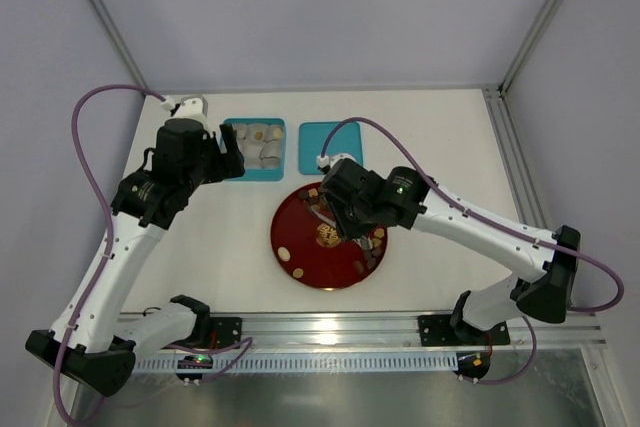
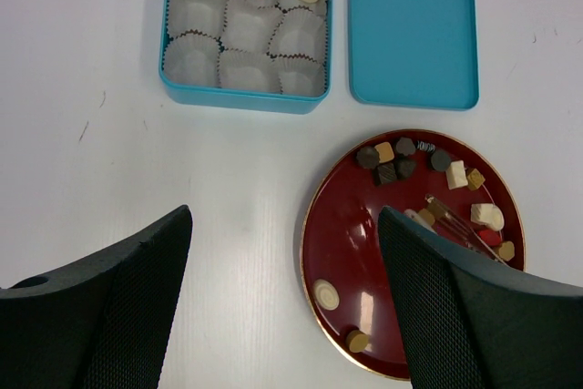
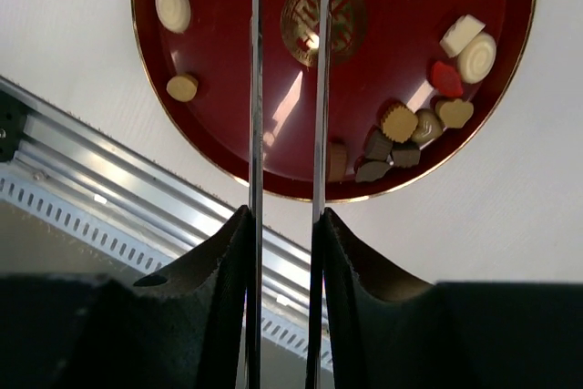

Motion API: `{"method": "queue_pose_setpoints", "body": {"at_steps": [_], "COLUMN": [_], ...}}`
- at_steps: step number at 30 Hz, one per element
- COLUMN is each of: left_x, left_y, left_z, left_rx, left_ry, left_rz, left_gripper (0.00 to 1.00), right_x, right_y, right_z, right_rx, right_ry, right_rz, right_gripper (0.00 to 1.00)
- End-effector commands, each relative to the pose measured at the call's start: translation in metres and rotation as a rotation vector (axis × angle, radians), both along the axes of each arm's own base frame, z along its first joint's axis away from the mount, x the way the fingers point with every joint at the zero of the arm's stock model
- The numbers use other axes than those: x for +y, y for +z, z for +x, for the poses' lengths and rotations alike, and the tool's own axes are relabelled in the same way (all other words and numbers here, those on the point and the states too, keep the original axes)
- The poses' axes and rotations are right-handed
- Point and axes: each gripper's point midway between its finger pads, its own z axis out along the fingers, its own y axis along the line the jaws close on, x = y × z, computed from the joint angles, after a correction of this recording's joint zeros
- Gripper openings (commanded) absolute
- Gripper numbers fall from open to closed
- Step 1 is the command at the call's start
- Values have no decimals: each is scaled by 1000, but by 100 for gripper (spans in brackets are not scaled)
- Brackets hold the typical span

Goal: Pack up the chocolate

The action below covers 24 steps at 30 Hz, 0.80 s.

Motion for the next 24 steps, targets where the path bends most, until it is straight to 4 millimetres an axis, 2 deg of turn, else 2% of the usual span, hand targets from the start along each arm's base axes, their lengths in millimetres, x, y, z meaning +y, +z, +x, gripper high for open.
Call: {"method": "queue_pose_setpoints", "body": {"at_steps": [1, 4, 5, 7, 9, 10, 11, 12, 13, 14, 15, 16, 17, 18, 19, 22, 24], "left_x": [0, 0, 1, 0, 0, 0, 0, 1, 1, 1, 2, 3, 4, 4, 4, 6, 5], "left_y": [25, 30, 30, 35, 38, 42, 44, 45, 48, 49, 50, 51, 54, 55, 54, 56, 55], "left_z": [1, 0, -1, -1, -3, -3, -4, -5, -6, -6, -8, -8, -9, -10, -10, -12, -12], "left_rx": [-66, -75, -73, -79, -83, -90, -93, -93, -99, -98, -98, -99, -105, -107, -105, -105, -100], "left_ry": [-2, -5, -4, -11, -16, -15, -18, -17, -20, -22, -25, -23, -22, -22, -25, -23, -28], "left_rz": [-23, -27, -24, -28, -29, -30, -33, -31, -29, -28, -26, -22, -20, -18, -15, -11, -10], "left_gripper": [81, 81, 81, 81, 81, 81, 81, 81, 81, 81, 81, 81, 81, 81, 81, 82, 81], "right_x": [16, 29, 40, 45, 61, 69, 76, 84, 92, 98, 108, 116, 124, 134, 146, 165, 176], "right_y": [30, 41, 44, 46, 49, 63, 67, 53, 68, 67, 55, 65, 66, 54, 61, 48, 47], "right_z": [33, 59, 72, 90, 113, 124, 132, 143, 154, 162, 170, 179, 185, 190, 194, 203, 208], "right_rx": [-102, -144, -162, -188, -217, -249, -266, -262, -298, -308, -302, -331, -345, -338, -354, -356, -377], "right_ry": [-3, -9, -4, -20, -21, -24, -22, -17, -22, -19, -3, -3, 3, 24, 40, 72, 83], "right_rz": [74, 104, 111, 107, 118, 146, 152, 118, 147, 147, 130, 156, 173, 168, 213, 237, 273], "right_gripper": [36, 36, 36, 35, 35, 36, 36, 36, 36, 36, 36, 36, 35, 36, 36, 36, 36]}}
